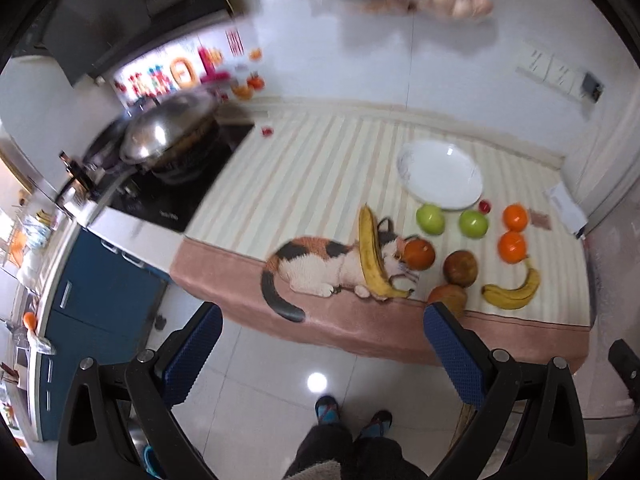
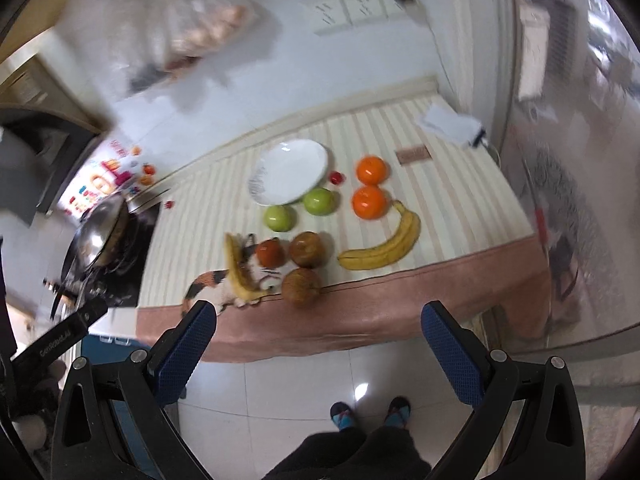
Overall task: Organize fruits
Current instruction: 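Grasp the banana on the cat mat with the left gripper while the right grasps the other banana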
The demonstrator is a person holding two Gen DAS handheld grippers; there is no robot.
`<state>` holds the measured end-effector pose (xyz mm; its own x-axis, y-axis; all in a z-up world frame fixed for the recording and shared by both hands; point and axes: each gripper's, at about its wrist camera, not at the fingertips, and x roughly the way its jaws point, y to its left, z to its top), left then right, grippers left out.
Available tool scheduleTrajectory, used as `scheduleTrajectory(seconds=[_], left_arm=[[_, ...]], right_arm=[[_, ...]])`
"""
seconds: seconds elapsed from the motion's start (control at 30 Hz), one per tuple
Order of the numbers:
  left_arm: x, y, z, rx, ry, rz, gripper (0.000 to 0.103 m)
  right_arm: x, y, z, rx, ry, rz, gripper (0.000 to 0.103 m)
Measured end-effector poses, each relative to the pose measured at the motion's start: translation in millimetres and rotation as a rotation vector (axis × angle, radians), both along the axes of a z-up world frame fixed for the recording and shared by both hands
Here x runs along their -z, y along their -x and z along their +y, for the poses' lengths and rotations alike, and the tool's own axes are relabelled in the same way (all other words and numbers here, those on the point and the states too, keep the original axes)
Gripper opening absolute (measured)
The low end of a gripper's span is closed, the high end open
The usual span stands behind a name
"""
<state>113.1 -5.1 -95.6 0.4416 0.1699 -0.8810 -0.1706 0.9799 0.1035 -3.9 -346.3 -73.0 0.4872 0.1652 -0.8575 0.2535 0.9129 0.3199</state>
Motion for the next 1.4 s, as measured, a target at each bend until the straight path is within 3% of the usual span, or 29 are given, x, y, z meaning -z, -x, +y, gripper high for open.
scheduleTrajectory(seconds=[0.13,0.37,0.5,0.67,0.73,0.8,0.9,0.97,1.23,1.4], left_arm=[[47.6,-40.2,4.0,-0.019,0.014,0.120,0.103],[138.4,-122.7,8.9,0.006,0.082,0.304,0.102],[188.9,-164.7,4.0,0.053,0.121,0.414,0.094],[243.6,-202.3,0.7,0.092,0.145,0.542,0.079],[254.1,-207.6,-2.9,0.112,0.150,0.566,0.072],[259.4,-208.9,-7.4,0.133,0.144,0.581,0.055],[259.7,-206.1,-16.3,0.169,0.138,0.567,0.042],[259.2,-203.5,-22.7,0.191,0.135,0.552,0.036],[253.0,-188.9,-48.8,0.281,-0.011,0.506,0.033],[237.3,-183.1,-54.7,0.295,-0.031,0.518,0.036]], right_arm=[[56.9,-40.8,-31.9,0.106,-0.094,0.092,0.103],[160.2,-104.5,-66.6,0.287,-0.127,0.241,0.101],[221.0,-134.4,-74.0,0.372,-0.125,0.353,0.092],[268.0,-160.0,-72.5,0.424,-0.134,0.433,0.074],[277.5,-168.9,-69.4,0.421,-0.128,0.445,0.064],[279.3,-177.8,-63.8,0.409,-0.075,0.446,0.060],[282.3,-186.1,-57.3,0.374,-0.002,0.479,0.050],[284.7,-189.0,-55.2,0.331,0.007,0.482,0.050],[289.8,-198.4,-40.3,0.045,0.188,0.559,0.049],[293.0,-197.7,-41.2,0.027,0.201,0.568,0.050]])
